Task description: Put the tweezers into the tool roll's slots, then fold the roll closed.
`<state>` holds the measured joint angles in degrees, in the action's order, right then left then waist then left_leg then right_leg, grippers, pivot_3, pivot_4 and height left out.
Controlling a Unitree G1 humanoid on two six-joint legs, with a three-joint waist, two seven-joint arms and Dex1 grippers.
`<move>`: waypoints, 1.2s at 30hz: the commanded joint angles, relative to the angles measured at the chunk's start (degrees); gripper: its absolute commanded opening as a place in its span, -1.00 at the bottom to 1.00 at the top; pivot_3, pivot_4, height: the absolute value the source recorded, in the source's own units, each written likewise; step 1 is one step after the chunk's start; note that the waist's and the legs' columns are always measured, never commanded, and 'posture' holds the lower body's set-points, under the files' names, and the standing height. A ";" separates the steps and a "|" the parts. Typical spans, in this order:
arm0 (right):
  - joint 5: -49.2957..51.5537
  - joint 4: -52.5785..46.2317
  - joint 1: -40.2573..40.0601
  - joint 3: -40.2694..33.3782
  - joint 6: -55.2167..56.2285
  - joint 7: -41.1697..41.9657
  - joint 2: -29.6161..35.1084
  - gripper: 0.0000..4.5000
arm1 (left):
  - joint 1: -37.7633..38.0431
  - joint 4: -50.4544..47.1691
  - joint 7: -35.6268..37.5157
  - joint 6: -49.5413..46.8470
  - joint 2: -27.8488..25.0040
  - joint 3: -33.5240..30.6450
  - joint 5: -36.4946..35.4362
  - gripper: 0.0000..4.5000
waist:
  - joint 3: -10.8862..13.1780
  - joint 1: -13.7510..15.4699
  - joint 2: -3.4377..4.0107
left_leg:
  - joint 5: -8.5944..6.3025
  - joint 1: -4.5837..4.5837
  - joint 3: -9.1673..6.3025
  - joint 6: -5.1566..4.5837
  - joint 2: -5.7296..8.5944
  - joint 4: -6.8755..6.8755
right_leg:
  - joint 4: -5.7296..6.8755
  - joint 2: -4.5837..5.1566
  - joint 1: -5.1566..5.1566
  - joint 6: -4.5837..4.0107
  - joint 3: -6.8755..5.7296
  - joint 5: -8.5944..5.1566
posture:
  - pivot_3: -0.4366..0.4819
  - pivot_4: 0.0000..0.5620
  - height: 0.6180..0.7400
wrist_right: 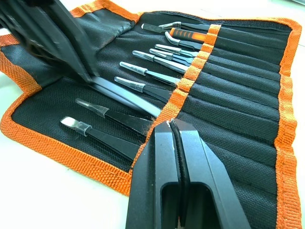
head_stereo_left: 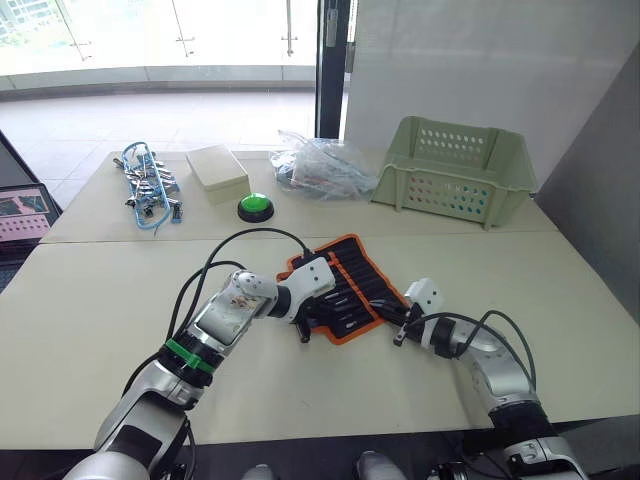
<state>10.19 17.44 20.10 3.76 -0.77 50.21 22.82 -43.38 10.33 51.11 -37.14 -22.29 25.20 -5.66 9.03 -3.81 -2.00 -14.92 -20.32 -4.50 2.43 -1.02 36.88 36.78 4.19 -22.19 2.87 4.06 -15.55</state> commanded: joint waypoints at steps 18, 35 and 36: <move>-1.31 0.78 -2.39 2.21 -2.25 0.49 0.44 -1.00 | -8.46 26.10 -0.71 20.12 13.49 0.17 8.29 -0.99 | -0.03 1.33 0.03 | 0.02 0.04 -0.01 0.02 0.15 0.24 | 0.00 0.13 0.23 0.08 0.00 0.01 | -0.05 -0.47 1.00; 12.76 -16.04 0.74 -5.62 -21.52 6.28 8.52 -1.00 | 5.06 -19.35 10.15 -3.30 -10.14 -21.47 -11.33 0.99 | 0.38 0.84 0.60 | 0.02 -0.97 -0.13 0.02 0.19 0.51 | 0.27 0.23 -0.72 0.09 -0.07 0.00 | -0.05 -0.47 1.00; 13.03 -16.91 0.53 -5.89 -22.60 6.20 9.42 -1.00 | 6.98 -20.71 10.01 -3.59 -11.67 -23.34 -12.35 0.99 | 0.38 1.01 0.60 | 0.02 -1.06 -0.13 0.01 0.19 0.57 | 0.30 0.23 -0.83 0.09 -0.06 0.00 | -0.05 -0.47 1.00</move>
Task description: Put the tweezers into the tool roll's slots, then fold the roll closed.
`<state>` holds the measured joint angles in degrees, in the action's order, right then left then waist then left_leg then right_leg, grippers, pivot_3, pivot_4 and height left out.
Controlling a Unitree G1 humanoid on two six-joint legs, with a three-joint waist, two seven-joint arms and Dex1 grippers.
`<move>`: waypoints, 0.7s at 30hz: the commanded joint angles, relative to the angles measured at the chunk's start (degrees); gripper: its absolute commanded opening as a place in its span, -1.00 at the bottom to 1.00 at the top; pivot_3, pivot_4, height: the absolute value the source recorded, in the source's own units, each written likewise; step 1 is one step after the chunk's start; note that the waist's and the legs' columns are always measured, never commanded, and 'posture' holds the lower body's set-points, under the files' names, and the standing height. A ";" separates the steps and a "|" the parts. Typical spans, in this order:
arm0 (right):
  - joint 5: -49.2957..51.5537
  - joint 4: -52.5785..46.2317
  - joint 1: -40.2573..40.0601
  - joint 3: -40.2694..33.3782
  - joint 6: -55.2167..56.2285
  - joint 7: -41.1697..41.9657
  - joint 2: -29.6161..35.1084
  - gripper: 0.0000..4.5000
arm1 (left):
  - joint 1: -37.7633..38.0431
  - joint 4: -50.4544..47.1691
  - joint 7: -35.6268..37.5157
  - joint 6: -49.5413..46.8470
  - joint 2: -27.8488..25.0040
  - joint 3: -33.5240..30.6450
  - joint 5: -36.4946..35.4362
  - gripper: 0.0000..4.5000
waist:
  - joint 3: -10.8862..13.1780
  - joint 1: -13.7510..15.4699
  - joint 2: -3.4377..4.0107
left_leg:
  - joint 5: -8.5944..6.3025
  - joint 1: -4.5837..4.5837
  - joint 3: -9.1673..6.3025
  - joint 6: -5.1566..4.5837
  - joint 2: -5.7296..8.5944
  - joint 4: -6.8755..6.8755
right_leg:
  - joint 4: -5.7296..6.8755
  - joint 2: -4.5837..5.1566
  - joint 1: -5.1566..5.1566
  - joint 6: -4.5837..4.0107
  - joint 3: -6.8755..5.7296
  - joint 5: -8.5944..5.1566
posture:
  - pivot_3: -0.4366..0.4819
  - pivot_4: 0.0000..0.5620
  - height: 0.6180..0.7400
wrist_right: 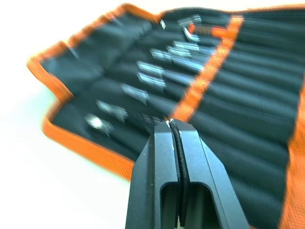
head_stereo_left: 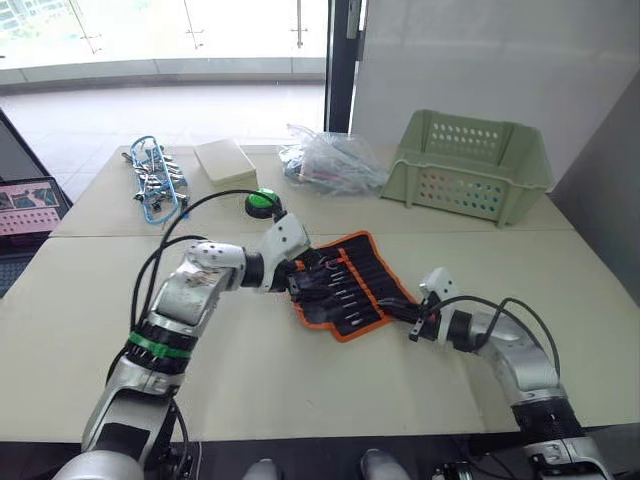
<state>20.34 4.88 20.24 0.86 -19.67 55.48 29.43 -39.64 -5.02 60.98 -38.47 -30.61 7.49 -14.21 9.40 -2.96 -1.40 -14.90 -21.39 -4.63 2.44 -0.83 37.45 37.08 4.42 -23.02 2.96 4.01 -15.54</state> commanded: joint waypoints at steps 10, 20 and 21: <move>3.13 -20.10 -5.60 -1.77 -7.75 -2.77 5.64 -0.16 | 28.54 -10.07 1.13 12.45 -10.92 -22.87 -7.32 1.00 | 0.04 0.45 0.01 | -0.01 -0.06 0.01 -0.01 -0.04 0.00 | -0.01 -0.03 -0.10 0.00 -0.01 0.00 | -0.05 -0.47 1.00; -9.40 -30.58 -7.99 11.68 -3.05 -11.61 2.70 0.99 | 48.88 -15.85 -1.60 18.94 -7.51 -28.80 -12.15 1.00 | 0.09 1.37 -0.05 | 0.00 -0.05 0.05 0.01 -0.05 0.03 | -0.06 0.01 -0.04 -0.01 -0.02 0.00 | -0.05 -0.47 1.00; -11.41 -30.15 -7.11 12.86 -2.17 -12.54 2.36 0.99 | 49.77 -16.85 -2.40 18.27 -7.29 -29.21 -12.85 1.00 | 0.09 1.32 -0.06 | 0.00 -0.05 0.04 0.01 -0.06 0.04 | -0.05 -0.01 -0.04 -0.02 -0.02 0.00 | -0.05 -0.47 1.00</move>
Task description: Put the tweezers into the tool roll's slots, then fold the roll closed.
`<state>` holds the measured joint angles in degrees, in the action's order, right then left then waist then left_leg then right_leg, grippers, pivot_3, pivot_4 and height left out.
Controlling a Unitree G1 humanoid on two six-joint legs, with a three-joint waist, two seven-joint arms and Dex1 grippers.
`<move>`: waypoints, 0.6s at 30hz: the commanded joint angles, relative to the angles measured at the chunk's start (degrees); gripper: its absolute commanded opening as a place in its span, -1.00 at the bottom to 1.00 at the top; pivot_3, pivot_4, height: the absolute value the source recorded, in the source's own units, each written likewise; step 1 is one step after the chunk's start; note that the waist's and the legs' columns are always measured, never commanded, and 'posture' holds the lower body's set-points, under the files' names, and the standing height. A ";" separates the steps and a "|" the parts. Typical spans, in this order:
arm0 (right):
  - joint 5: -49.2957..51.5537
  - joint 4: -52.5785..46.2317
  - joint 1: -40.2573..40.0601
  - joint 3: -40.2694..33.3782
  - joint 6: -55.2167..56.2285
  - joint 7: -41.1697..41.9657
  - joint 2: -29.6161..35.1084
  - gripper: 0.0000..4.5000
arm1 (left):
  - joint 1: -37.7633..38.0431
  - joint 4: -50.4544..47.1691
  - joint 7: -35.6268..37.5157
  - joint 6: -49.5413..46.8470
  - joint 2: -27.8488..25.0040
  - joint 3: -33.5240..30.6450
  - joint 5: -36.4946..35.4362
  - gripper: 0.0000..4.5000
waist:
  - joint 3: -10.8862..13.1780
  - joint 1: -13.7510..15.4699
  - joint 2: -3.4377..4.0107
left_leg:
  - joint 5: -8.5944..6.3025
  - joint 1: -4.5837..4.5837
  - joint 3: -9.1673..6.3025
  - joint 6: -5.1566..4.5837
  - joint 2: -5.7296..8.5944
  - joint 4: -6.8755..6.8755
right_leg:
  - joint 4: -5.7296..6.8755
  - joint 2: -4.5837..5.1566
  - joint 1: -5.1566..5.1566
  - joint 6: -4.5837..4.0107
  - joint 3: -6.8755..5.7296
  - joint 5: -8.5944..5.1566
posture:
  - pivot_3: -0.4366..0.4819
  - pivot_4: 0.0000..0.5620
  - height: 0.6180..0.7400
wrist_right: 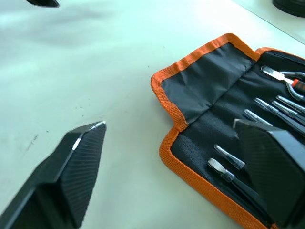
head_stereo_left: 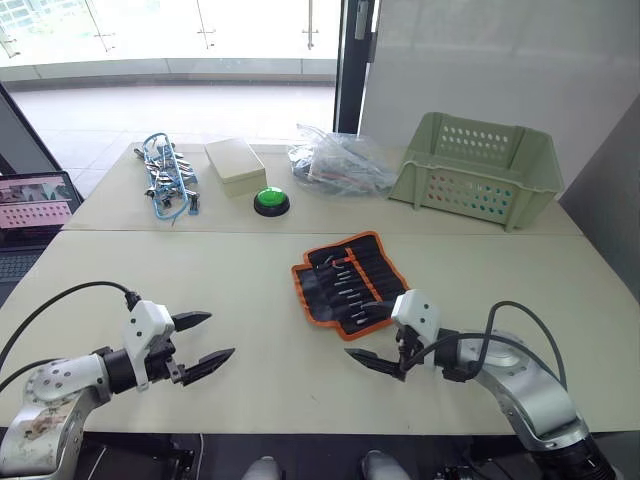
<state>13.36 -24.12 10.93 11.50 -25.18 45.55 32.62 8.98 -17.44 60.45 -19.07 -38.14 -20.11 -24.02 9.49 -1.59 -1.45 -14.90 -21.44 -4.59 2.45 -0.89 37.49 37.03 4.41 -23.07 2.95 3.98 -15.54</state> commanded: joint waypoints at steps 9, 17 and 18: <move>-15.90 6.75 11.56 12.11 7.44 -4.45 -4.85 0.99 | 7.48 -8.59 -6.95 -3.69 0.13 -4.69 -5.51 1.00 | 0.00 -0.93 -0.01 | 0.00 0.06 0.00 0.00 -0.04 -0.12 | 0.06 -0.03 -0.07 -0.02 0.00 0.01 | -0.05 -0.47 1.00; -20.61 13.54 15.14 15.50 11.66 -4.72 -8.03 0.99 | 8.95 -9.76 -10.33 -1.70 -0.42 -4.26 -2.84 1.00 | -0.01 -0.80 -0.02 | 0.00 0.06 0.00 0.00 -0.02 -0.12 | 0.05 0.00 -0.06 -0.04 -0.01 0.02 | -0.05 -0.47 1.00; -21.22 14.27 15.46 15.61 11.99 -5.02 -8.42 0.89 | 9.13 -9.88 -10.65 -2.16 -0.68 -4.28 -2.79 1.00 | -0.01 -0.85 -0.02 | 0.00 0.06 0.01 0.00 -0.02 -0.12 | 0.05 -0.01 -0.06 -0.04 0.00 0.02 | -0.05 -0.47 1.00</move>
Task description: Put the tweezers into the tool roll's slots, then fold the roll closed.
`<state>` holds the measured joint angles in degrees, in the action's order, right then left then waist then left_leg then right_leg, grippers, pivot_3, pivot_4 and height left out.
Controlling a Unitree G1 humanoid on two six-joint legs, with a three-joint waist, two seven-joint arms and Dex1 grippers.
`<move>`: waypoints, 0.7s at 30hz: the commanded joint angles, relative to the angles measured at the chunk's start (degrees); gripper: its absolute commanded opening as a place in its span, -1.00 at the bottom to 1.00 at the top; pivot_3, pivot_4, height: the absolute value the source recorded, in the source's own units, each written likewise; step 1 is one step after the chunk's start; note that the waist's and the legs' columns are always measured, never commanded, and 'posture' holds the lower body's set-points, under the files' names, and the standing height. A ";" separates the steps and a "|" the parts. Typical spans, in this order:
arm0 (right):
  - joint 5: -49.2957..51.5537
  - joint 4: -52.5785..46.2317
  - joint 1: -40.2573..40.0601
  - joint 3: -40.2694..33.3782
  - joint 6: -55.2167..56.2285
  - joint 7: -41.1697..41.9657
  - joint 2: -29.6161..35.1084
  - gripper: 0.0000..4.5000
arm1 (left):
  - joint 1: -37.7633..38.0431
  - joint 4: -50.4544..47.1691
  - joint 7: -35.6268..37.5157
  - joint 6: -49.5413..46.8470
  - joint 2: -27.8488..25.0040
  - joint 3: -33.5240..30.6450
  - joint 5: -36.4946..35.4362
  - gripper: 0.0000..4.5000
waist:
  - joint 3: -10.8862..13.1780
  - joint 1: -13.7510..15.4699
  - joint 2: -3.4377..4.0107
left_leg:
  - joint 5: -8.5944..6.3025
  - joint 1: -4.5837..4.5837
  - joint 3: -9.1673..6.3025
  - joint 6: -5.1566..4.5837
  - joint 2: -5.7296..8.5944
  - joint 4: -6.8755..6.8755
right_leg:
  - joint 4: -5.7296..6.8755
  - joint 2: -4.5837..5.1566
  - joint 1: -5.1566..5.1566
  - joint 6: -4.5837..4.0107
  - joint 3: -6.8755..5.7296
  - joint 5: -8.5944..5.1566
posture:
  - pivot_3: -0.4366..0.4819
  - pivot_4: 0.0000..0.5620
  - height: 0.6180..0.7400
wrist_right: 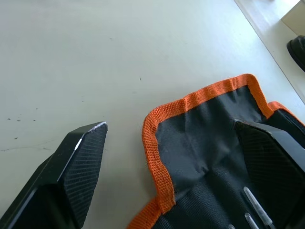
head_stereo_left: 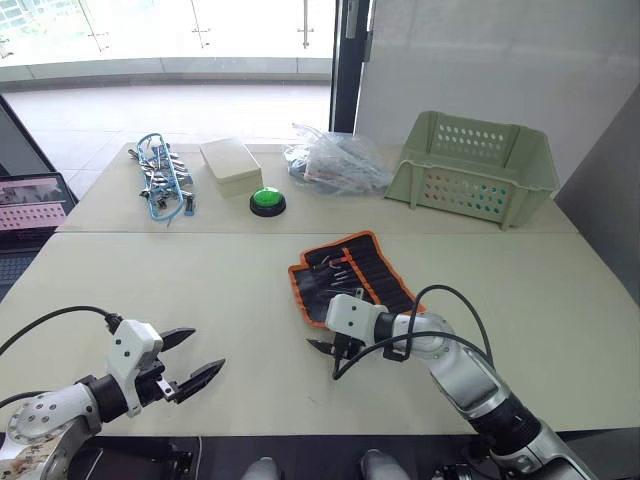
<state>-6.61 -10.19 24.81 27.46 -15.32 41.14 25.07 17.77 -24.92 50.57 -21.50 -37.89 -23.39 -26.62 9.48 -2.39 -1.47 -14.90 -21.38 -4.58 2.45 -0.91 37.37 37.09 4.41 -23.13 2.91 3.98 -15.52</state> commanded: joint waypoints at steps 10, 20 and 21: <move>-4.61 4.01 2.97 -0.06 5.35 -1.03 -3.18 -0.59 | -1.41 1.85 -5.39 8.23 2.30 2.50 5.95 1.00 | 0.00 -0.11 -0.01 | 0.00 0.05 0.00 0.00 -0.02 -0.06 | 0.02 -0.02 -0.01 -0.02 -0.01 0.01 | -0.05 -0.47 1.00; -1.60 4.16 1.00 -2.98 12.33 2.87 0.27 -0.99 | -13.50 14.65 5.52 17.72 -4.73 10.88 9.94 1.00 | -0.01 0.13 0.00 | 0.01 0.05 0.00 0.02 0.00 -0.05 | 0.02 -0.01 0.00 -0.03 -0.04 0.02 | -0.05 -0.47 1.00; -0.92 3.82 0.35 -3.34 13.28 3.69 0.84 -0.99 | -16.58 16.84 6.52 19.00 -5.03 12.70 10.77 1.00 | -0.01 0.20 0.01 | 0.01 0.05 0.01 0.02 0.02 -0.05 | 0.02 -0.01 0.00 -0.03 -0.04 0.02 | -0.05 -0.47 1.00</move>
<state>-9.50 -4.79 25.65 25.67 -4.43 43.78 25.50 3.72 -9.75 55.11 -5.69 -42.38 -12.51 -17.04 9.48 -2.19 -1.47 -14.89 -21.34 -4.57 2.46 -0.89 37.31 37.09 4.40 -23.13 2.87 3.95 -15.50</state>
